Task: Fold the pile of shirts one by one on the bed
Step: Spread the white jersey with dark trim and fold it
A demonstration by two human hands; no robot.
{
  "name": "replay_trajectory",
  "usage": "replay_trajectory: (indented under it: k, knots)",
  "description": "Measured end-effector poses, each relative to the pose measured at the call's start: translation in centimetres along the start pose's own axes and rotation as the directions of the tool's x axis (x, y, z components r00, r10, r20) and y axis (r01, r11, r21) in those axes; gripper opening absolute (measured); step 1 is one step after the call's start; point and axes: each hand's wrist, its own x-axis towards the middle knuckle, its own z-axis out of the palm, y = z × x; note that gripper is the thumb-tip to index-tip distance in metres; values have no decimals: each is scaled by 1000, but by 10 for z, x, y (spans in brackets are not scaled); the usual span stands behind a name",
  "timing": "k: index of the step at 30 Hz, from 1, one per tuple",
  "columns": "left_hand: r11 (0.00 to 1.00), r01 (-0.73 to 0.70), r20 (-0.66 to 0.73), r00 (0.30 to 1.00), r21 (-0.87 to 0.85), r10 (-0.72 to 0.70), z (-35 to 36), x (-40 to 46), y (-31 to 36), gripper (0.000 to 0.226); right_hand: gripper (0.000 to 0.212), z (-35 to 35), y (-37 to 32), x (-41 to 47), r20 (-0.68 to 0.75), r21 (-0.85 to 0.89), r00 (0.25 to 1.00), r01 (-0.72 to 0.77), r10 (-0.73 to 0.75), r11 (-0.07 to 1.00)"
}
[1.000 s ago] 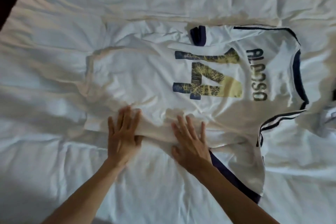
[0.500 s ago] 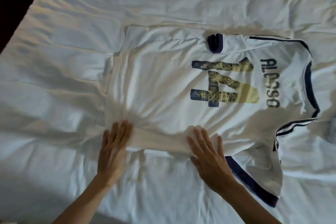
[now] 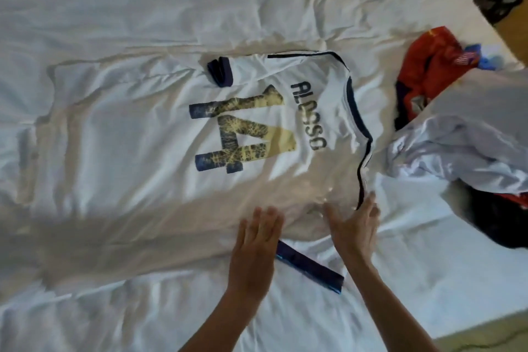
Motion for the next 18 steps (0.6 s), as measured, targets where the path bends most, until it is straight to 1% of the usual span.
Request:
replay_trajectory:
  k: [2,3,5,6,7,9,10,11,13,14,16,18]
  knots:
    - [999,-20,-9,1000,31,20,8,5,-1,71,84,-5,1,11,41,108,994,-107,103,988]
    - [999,-19,-19,1000,47,20,13,6,-5,69,69,-8,2,14,63,116,989,-143,137,983]
    - [997,-19,-23,1000,71,20,21,3,-11,65,37,-16,9,17,63,63,992,-116,113,991]
    - [996,-16,-27,999,89,18,23,1,-12,65,28,-22,16,18,36,48,996,-83,82,995]
    - [994,-6,-33,999,106,10,25,0,-11,65,24,-29,24,19,-12,55,998,-59,59,997]
    - [993,31,-42,999,117,-26,26,-2,-4,64,26,-42,41,19,-82,132,991,-95,107,987]
    - [992,57,-45,998,112,-53,26,-3,0,63,31,-45,47,16,-73,181,985,-139,154,974]
    - [991,83,-48,996,103,-79,26,-4,5,63,38,-46,51,11,-36,211,983,-171,182,962]
    - [988,125,-66,991,93,-119,29,-5,12,62,52,-43,52,-9,65,205,987,-159,149,966]
    - [985,142,-79,988,94,-135,30,-5,14,61,55,-42,50,-19,113,205,985,-150,129,967]
    - [981,167,-105,982,99,-157,33,-5,19,59,51,-40,44,-35,171,222,977,-161,124,962]
    - [979,161,-130,981,122,-145,37,-7,19,58,40,-38,43,-42,185,205,970,-197,160,959]
